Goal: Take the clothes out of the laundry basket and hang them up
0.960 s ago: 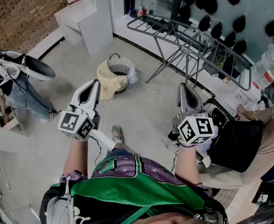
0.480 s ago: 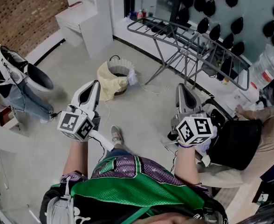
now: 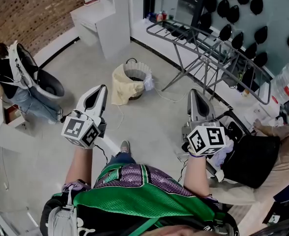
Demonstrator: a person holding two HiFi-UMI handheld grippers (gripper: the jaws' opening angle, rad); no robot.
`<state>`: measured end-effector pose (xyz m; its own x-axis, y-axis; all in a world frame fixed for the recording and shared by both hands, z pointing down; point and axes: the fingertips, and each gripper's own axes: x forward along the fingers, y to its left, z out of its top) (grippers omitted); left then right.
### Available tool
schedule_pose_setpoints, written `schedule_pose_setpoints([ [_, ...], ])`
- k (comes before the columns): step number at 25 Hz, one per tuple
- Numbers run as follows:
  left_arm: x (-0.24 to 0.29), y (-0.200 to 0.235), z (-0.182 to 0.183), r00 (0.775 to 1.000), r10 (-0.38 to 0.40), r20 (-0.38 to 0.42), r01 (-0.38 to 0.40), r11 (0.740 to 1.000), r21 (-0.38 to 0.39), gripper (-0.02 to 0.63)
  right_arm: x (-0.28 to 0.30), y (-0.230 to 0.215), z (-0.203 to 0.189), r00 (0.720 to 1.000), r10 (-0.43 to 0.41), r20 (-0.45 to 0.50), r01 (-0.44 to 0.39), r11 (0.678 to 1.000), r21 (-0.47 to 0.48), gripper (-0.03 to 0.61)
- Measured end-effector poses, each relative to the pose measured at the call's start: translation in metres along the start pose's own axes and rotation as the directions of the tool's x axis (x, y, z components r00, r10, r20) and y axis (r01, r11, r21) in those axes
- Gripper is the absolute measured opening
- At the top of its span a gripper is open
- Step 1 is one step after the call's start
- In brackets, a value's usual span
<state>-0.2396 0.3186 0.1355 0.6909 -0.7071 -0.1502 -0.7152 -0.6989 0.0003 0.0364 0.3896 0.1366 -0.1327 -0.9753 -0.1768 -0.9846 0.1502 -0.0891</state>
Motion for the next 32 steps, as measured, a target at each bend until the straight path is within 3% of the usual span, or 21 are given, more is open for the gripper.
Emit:
schedule_pose_setpoints([
  [7, 0.008, 0.041, -0.008, 1.0, 0.026, -0.006, -0.026, 1.0, 0.017, 0.017, 0.045, 0.015, -0.011, 1.0, 0.03, -0.003, -0.03, 1.0, 0.004, -0.002],
  [16, 0.043, 0.142, -0.015, 0.999, 0.052, 0.001, -0.052, 0.998, 0.024, 0.017, 0.148, 0.045, -0.02, 0.999, 0.032, -0.003, -0.032, 0.999, -0.012, -0.002],
  [27, 0.1, 0.256, -0.028, 1.0, -0.002, 0.002, 0.002, 1.0, 0.005, 0.017, 0.262, 0.078, -0.034, 1.0, -0.01, 0.005, 0.01, 0.999, -0.03, 0.0],
  [32, 0.117, 0.288, -0.041, 1.0, -0.026, -0.007, 0.026, 1.0, -0.006, 0.018, 0.29, 0.086, -0.044, 0.999, -0.036, 0.0, 0.036, 0.999, -0.037, 0.0],
])
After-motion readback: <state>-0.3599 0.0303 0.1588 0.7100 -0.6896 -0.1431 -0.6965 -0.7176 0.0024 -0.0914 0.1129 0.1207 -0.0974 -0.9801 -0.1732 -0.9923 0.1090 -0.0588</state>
